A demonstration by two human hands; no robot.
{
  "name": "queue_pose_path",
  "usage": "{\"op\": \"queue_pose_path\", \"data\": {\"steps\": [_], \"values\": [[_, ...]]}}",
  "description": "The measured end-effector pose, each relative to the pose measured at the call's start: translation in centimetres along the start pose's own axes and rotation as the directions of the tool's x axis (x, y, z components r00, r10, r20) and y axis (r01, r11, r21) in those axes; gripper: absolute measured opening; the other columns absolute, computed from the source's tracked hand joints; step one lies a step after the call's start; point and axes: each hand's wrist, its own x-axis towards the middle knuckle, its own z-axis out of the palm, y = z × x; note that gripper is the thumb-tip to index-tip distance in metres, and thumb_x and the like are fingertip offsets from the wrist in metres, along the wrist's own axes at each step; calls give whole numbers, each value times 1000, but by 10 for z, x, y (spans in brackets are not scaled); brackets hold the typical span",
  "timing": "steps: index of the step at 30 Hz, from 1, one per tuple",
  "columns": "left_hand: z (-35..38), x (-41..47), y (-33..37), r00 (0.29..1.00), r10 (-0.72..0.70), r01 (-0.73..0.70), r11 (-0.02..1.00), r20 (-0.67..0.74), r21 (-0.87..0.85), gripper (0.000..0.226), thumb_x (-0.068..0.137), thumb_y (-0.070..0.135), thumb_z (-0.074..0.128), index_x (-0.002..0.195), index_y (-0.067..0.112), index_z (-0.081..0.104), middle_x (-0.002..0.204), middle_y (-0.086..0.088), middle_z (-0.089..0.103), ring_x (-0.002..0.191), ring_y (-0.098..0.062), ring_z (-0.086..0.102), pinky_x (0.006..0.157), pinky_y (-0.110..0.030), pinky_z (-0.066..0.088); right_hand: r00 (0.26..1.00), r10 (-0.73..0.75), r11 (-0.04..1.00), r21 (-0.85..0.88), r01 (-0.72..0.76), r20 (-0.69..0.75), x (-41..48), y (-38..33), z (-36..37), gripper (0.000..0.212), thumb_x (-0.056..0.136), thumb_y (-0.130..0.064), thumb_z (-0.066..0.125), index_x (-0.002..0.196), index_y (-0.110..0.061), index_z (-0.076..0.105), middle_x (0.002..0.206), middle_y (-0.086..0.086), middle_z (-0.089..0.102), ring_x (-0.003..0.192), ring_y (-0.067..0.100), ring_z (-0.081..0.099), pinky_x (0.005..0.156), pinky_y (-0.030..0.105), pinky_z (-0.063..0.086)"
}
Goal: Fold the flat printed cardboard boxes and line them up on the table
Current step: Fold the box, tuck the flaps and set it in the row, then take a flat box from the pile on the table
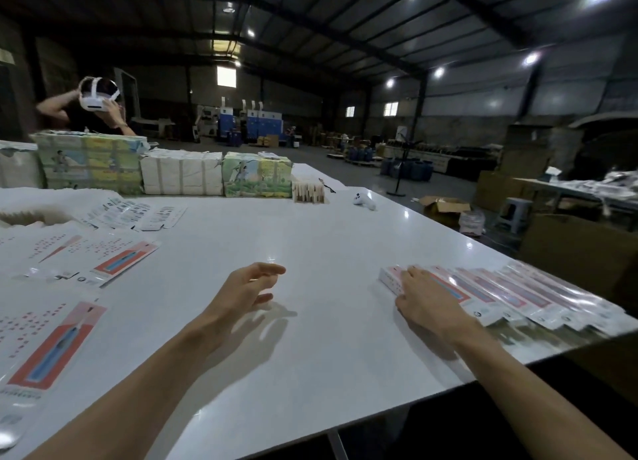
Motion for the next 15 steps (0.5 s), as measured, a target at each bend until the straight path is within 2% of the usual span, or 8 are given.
{"op": "queue_pose_path", "data": {"steps": [5,8,10,12,15], "values": [[0,0,-1,1000,-4,4,1000,-5,31,26,102,8,62,107,23,82,110,7,77,111,-8,69,89,-24,55,998,27,1000,-2,-27,-50,-5,17,-6,38,107,-19,51,144,-14,44,147,5,49,131,21,52,111,36,42],[0,0,1,1000,-11,11,998,-2,58,26,102,7,60,108,22,81,104,1,75,100,-10,69,87,-23,55,993,-41,999,-7,41,-106,3,-2,-8,42,105,-21,56,145,-12,44,151,5,45,138,22,45,112,36,41],[0,-1,1,1000,-3,3,998,0,70,25,101,5,60,108,19,80,99,-1,73,93,-11,68,86,-23,55,984,-100,993,50,109,-146,14,-33,-8,46,106,-25,55,148,-11,44,155,5,45,142,22,43,113,37,40],[0,-2,1,999,7,-4,996,-37,93,27,99,4,59,105,20,80,91,-1,73,87,-13,68,82,-25,57,959,-194,974,77,213,-206,25,-72,-7,45,106,-29,52,148,-12,47,150,5,51,139,23,46,111,38,42],[1,-9,-4,983,19,17,980,-183,196,30,90,9,56,94,29,79,83,1,73,77,-15,69,78,-36,62,920,-293,934,126,333,-260,39,-132,1,38,105,-30,50,138,-12,57,135,5,62,125,26,55,101,41,47]]}}
